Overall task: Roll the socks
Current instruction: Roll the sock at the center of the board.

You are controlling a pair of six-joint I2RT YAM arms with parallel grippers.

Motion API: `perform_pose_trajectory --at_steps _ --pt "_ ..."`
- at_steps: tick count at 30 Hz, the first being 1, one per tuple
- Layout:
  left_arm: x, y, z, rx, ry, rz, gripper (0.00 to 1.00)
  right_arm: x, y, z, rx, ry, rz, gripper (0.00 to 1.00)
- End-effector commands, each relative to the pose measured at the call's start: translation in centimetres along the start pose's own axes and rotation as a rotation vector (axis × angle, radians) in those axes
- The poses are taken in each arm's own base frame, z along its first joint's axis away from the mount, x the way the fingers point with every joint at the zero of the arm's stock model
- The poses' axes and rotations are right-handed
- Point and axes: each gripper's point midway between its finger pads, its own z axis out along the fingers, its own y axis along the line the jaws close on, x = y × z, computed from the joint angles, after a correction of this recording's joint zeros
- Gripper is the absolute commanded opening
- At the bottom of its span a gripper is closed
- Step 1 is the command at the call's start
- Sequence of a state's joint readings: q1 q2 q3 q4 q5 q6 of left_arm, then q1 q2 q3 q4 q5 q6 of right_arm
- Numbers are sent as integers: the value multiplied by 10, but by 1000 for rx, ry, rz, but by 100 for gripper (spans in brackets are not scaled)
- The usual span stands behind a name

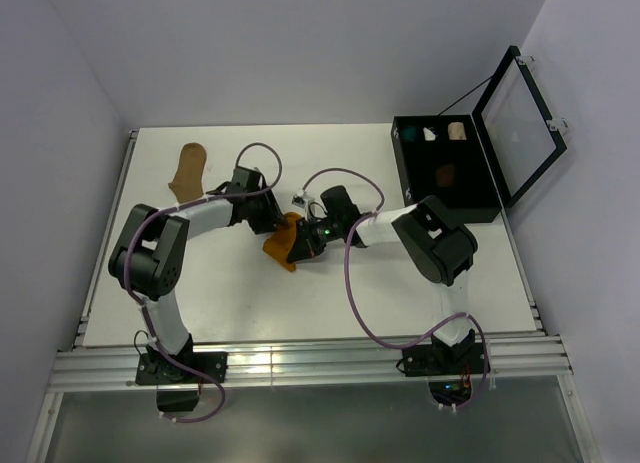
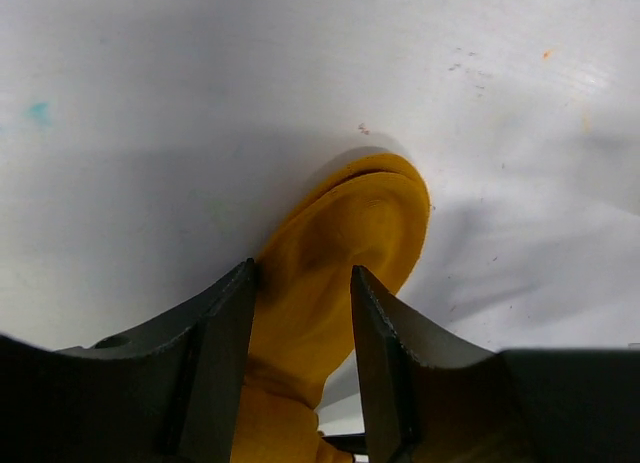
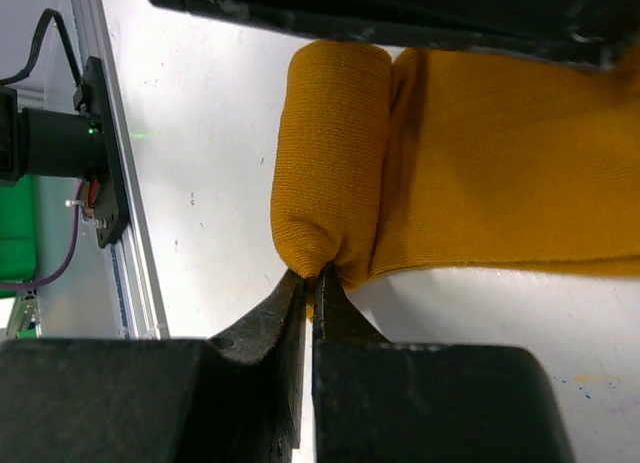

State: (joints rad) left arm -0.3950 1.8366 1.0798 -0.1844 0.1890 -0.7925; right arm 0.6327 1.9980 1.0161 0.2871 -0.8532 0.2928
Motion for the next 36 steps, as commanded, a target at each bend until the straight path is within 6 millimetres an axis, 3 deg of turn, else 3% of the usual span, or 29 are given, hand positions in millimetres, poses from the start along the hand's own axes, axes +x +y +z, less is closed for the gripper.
perform_pose_trajectory --at_steps 1,13,18,24,28,36 --pt "-7 -20 3 52 -15 47 48 -14 5 2 7 -10 -57 0" --pt "-2 -14 10 19 -2 46 46 -34 25 -5 -29 -24 -115 0" --pt "0 -18 10 23 -3 54 46 -33 19 1 -37 -1 -96 0" --pt "0 -17 10 15 -8 60 46 -24 4 9 -21 32 -56 0" --pt "-3 -18 9 11 -22 56 46 -7 -7 14 -9 70 -7 0" --pt "-5 -23 10 31 -51 16 45 16 -13 21 16 93 84 0"
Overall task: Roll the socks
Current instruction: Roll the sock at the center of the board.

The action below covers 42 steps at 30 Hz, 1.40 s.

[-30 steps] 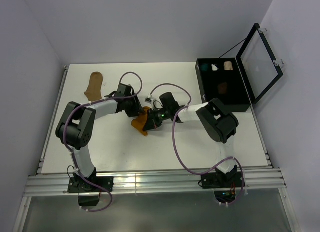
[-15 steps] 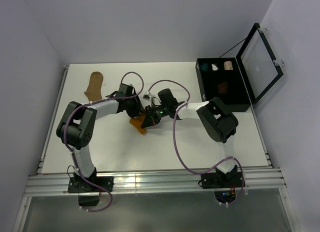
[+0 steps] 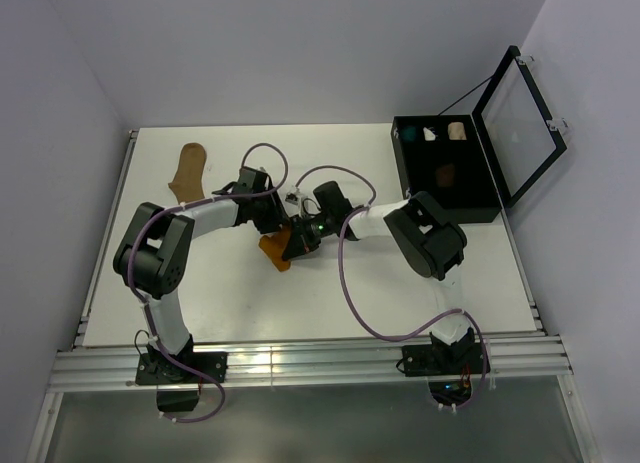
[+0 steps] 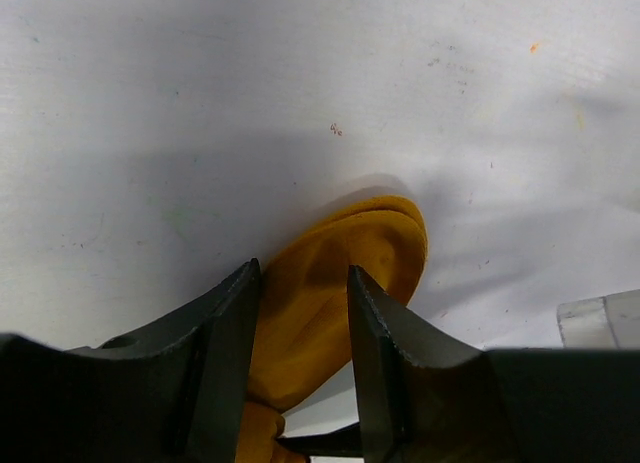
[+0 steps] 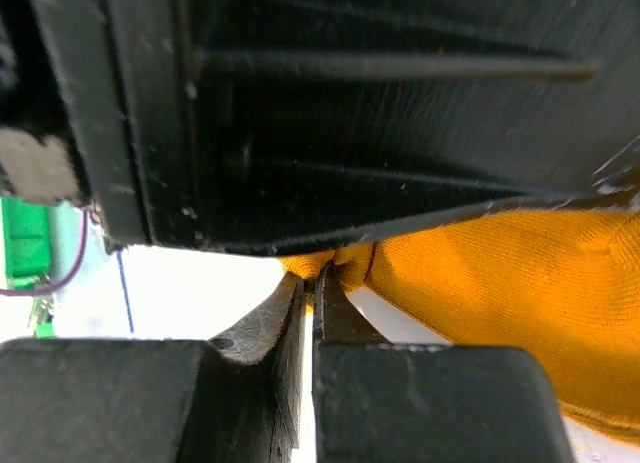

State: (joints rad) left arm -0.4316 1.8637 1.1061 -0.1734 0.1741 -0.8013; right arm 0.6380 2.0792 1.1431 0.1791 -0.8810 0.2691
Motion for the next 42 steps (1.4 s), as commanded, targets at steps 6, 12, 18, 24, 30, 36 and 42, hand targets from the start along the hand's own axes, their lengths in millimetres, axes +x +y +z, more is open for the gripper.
perform_pose_trajectory --at_steps 6,12,18,24,30,36,42 --pt "-25 -5 -11 -22 -141 -69 48 34 -19 12 70 33 132 0" --pt "-61 4 -45 -67 -288 -208 61 36 -28 10 122 18 145 0" --pt "-78 15 -96 -90 -402 -306 70 33 -29 8 147 -8 148 0" --pt "-42 25 -110 -58 -339 -303 69 29 -26 5 151 -40 165 0" --pt "8 38 -96 -35 -235 -306 65 27 -25 4 169 -60 169 0" --pt "22 31 -80 -18 -209 -292 64 31 -26 7 181 -53 172 0" --pt "26 42 -62 -82 -197 -287 60 32 -26 7 182 -54 174 0"
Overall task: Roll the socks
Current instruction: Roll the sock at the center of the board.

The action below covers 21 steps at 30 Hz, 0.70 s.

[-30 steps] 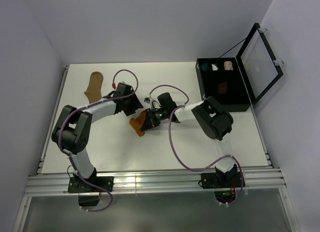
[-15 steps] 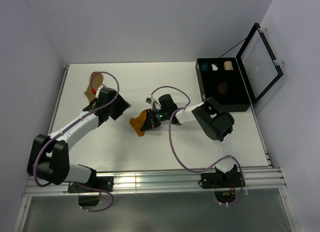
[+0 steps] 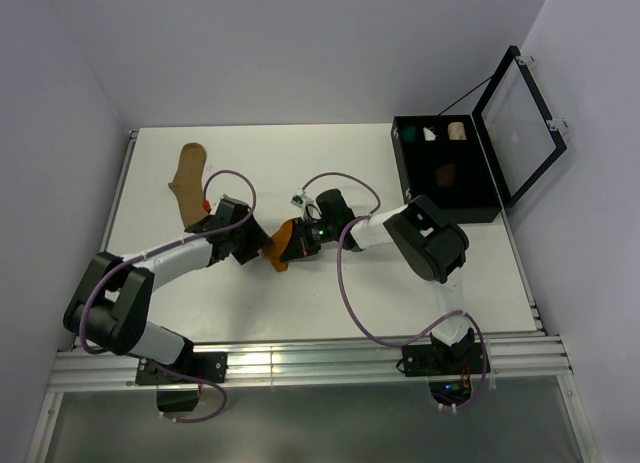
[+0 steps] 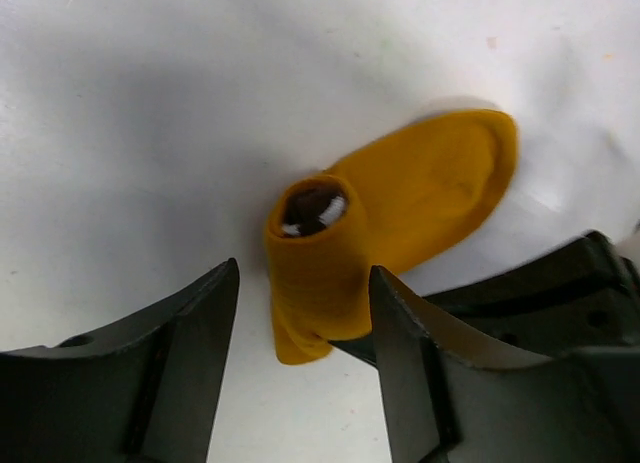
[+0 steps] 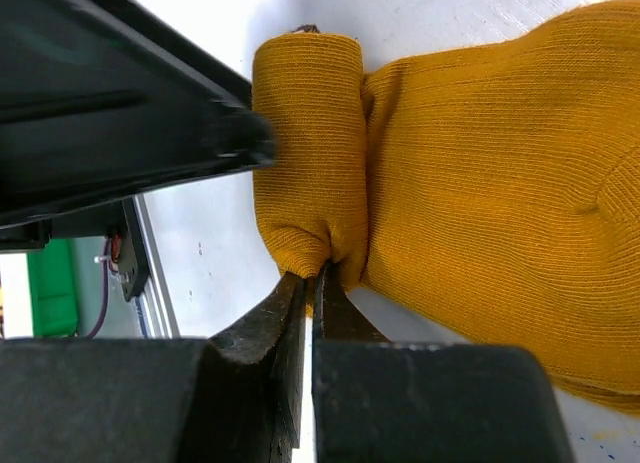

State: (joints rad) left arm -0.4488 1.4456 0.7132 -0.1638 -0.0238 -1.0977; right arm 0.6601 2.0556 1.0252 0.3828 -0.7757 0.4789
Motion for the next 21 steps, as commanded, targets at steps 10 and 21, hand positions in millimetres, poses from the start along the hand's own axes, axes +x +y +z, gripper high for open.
perform_pose_trajectory --at_steps 10,21 --pt "-1 24 23 -124 -25 7 37 22 -20 -5 136 24 16 0" --pt "2 37 20 -177 -4 82 27 -49 25 -51 205 -146 -133 39"
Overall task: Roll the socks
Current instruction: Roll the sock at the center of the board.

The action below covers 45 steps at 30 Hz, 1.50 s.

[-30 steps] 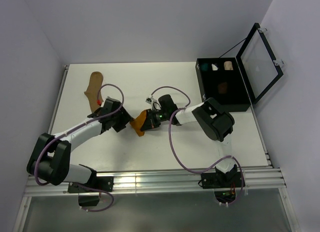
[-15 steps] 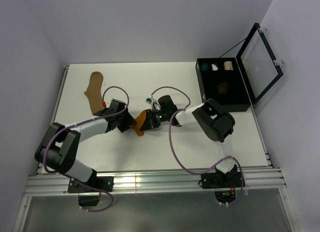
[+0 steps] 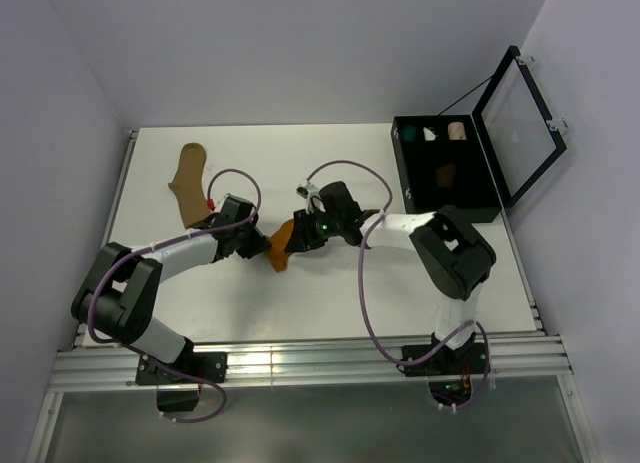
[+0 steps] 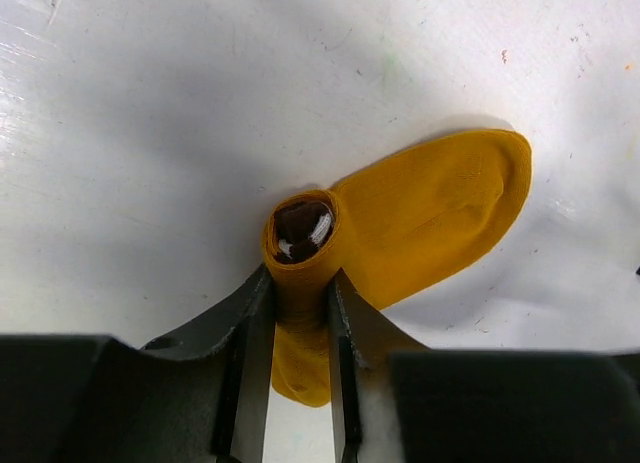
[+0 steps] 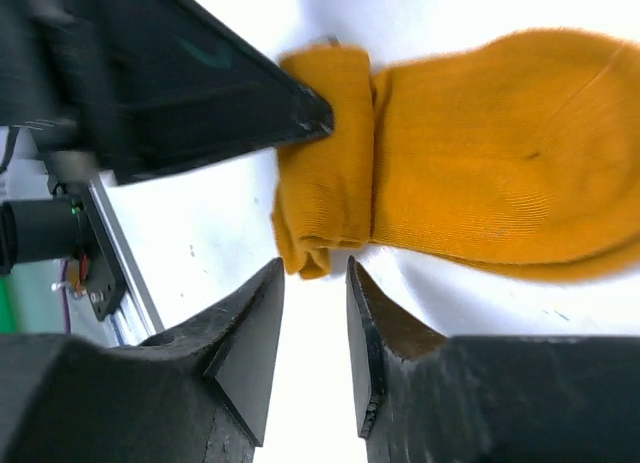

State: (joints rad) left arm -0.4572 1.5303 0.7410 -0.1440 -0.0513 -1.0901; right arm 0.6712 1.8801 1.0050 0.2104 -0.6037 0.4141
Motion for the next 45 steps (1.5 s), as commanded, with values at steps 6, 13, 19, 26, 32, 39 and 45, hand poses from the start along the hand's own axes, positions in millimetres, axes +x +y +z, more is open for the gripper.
perform_pose_trajectory --at_steps 6,13,19,26,32,39,45 --pt "4 31 3 -128 18 89 27 -55 -13 -17 152 -146 -56 38" --pt "7 31 1 -131 41 110 27 -49 -58 7 262 -150 8 35" --pt "9 36 -6 -150 60 136 27 -45 -95 0 333 -181 96 34" --pt "6 48 -13 -193 71 148 27 -47 -110 -18 404 -195 104 34" --pt "6 50 -9 -193 94 137 27 -55 -94 -23 363 -216 48 35" --pt "8 46 -4 -188 112 143 27 -64 -32 -35 358 -289 -216 45" --pt "12 49 -2 -188 129 144 27 -44 38 -8 225 -276 -346 47"
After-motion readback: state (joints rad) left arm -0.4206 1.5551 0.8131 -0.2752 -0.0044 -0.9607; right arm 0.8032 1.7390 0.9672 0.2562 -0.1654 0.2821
